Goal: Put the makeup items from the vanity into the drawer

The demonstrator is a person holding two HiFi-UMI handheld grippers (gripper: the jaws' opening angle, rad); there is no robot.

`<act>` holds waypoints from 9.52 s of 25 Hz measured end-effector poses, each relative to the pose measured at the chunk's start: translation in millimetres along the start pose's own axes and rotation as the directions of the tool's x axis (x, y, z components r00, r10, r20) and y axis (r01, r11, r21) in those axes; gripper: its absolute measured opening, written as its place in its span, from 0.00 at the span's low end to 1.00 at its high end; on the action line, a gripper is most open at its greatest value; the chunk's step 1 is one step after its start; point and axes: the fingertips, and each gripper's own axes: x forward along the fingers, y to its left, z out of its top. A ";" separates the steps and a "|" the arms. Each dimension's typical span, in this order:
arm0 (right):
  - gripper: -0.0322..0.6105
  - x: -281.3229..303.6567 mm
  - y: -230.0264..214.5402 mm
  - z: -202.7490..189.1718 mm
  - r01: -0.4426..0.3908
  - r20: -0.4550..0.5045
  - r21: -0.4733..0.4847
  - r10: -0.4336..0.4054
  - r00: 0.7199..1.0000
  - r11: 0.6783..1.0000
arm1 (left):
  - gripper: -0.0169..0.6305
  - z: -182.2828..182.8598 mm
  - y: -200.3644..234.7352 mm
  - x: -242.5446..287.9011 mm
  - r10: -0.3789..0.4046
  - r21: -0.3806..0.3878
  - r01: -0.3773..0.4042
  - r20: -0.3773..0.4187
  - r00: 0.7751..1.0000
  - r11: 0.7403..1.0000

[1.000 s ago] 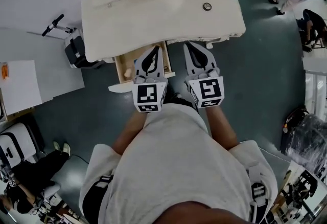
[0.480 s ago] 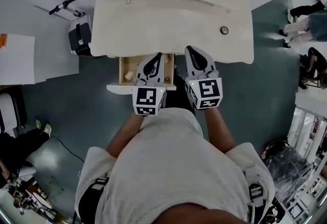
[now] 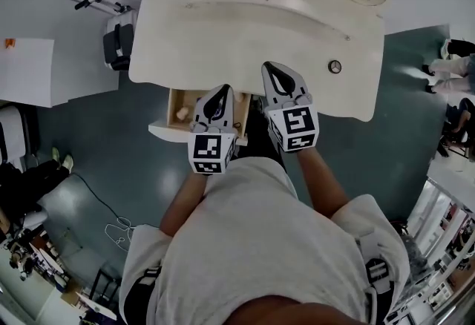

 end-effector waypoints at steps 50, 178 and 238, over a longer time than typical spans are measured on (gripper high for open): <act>0.21 225.2 -139.3 -8.3 0.056 -0.286 -0.180 -0.106 0.952 0.982 | 0.04 -19.2 37.3 127.3 0.143 -0.130 -0.163 -0.152 0.978 0.978; 0.13 117.7 241.9 -233.1 -0.495 -0.515 -0.153 0.358 0.779 0.856 | 0.04 -239.7 159.3 -77.3 0.308 -0.348 -0.409 -0.311 0.899 0.843; 0.07 43.7 135.7 -146.8 -0.149 -0.243 0.032 0.152 0.958 0.988 | 0.04 -147.5 53.2 -37.7 0.017 -0.015 -0.022 -0.248 0.969 1.000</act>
